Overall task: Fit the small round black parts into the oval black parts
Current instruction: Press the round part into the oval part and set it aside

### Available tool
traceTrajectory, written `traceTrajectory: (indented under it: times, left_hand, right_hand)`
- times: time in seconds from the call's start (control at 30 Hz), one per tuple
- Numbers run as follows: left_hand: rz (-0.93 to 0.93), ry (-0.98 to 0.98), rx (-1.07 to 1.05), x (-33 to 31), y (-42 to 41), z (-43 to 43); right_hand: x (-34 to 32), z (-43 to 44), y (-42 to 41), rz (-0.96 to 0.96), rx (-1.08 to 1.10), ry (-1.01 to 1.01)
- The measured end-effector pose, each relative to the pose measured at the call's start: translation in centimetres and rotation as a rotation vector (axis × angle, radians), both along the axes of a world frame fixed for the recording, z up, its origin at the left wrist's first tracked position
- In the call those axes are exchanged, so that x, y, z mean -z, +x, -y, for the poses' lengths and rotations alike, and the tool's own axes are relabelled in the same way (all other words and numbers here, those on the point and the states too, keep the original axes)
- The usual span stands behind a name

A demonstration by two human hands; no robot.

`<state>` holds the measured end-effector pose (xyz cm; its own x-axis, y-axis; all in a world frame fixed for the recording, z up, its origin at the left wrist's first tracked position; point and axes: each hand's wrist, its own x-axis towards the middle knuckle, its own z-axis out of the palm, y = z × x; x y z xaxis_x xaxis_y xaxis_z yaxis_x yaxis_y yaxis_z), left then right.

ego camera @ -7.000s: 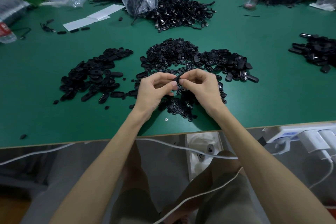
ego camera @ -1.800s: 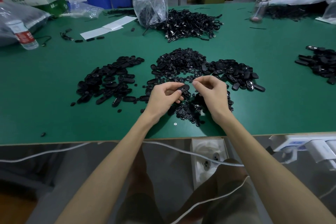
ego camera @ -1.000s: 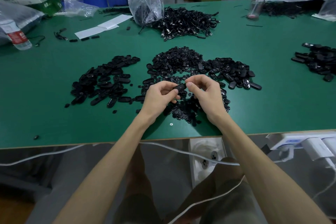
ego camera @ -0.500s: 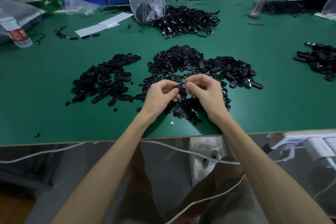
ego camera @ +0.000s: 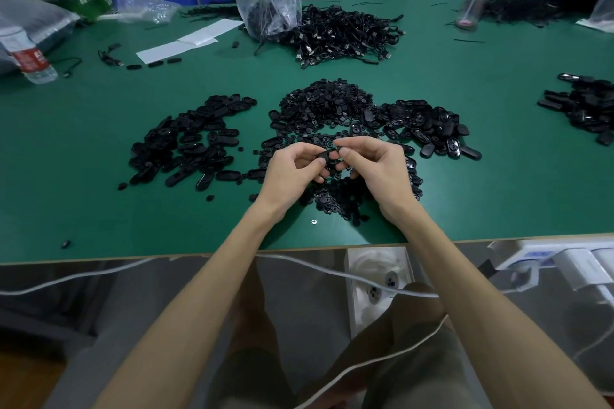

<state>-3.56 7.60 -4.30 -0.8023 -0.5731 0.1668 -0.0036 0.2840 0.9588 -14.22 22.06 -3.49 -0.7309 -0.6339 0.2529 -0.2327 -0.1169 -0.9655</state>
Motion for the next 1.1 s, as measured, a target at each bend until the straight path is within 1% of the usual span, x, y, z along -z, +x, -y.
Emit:
traceTrajectory:
  times: [0.17,0.4,0.5,0.63,0.97,1.1]
  left_hand:
    - [-0.015,0.012,0.004,0.0,0.0,0.0]
    - [-0.061,0.065,0.042,-0.2,0.2,-0.1]
    - [-0.084,0.100,0.050,-0.2,0.3,0.0]
    - [-0.114,0.136,0.039,-0.3,0.3,0.0]
    - [-0.149,0.137,-0.023,-0.3,0.3,0.1]
    - [-0.157,0.174,-0.049,-0.3,0.4,0.2]
  right_hand:
    - [0.0,0.0,0.0,0.006,0.037,-0.001]
    - [0.0,0.3,0.3,-0.144,0.083,0.110]
    - [-0.1,0.4,0.4,-0.180,0.111,0.157]
    - [-0.2,0.3,0.5,-0.174,0.123,0.171]
    - [-0.5,0.4,0.9,-0.212,0.142,0.196]
    - [-0.9,0.2,1.1,-0.214,0.133,0.168]
